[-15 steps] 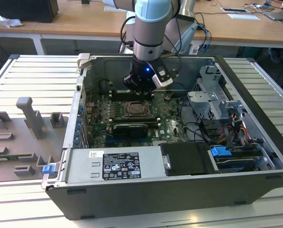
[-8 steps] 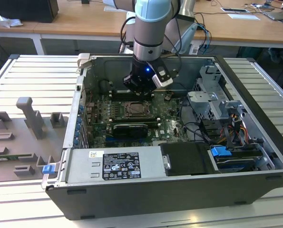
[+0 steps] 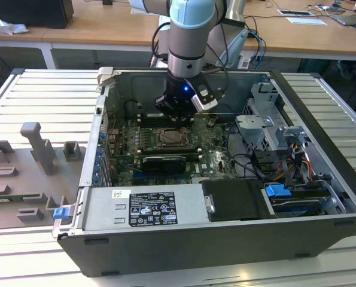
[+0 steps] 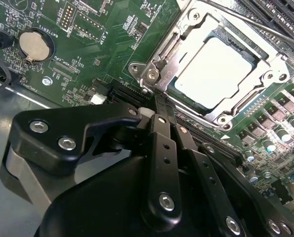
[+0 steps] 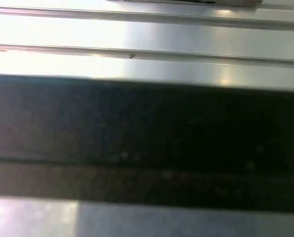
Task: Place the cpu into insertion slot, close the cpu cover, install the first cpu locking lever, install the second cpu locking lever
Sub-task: 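Install the first cpu locking lever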
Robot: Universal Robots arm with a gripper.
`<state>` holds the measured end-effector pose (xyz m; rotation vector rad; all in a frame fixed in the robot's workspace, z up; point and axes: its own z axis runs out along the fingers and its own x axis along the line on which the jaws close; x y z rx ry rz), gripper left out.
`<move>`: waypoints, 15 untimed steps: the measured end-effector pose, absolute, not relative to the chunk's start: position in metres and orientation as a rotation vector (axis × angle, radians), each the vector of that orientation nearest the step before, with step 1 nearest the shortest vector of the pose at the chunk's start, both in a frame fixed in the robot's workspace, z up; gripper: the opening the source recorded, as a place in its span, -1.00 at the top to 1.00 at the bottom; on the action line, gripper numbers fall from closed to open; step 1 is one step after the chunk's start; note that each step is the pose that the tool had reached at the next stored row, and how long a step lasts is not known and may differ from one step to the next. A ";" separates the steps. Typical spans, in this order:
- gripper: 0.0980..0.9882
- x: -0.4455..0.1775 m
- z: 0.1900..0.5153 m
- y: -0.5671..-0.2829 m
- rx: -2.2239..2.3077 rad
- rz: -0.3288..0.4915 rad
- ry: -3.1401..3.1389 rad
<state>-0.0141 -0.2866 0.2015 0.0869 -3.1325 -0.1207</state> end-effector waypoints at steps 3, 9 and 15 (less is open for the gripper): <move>0.98 -0.014 0.201 -0.287 0.087 -0.120 -3.132; 0.98 -0.014 0.205 -0.287 0.087 -0.121 -3.133; 0.98 -0.013 0.213 -0.288 0.087 -0.121 -3.132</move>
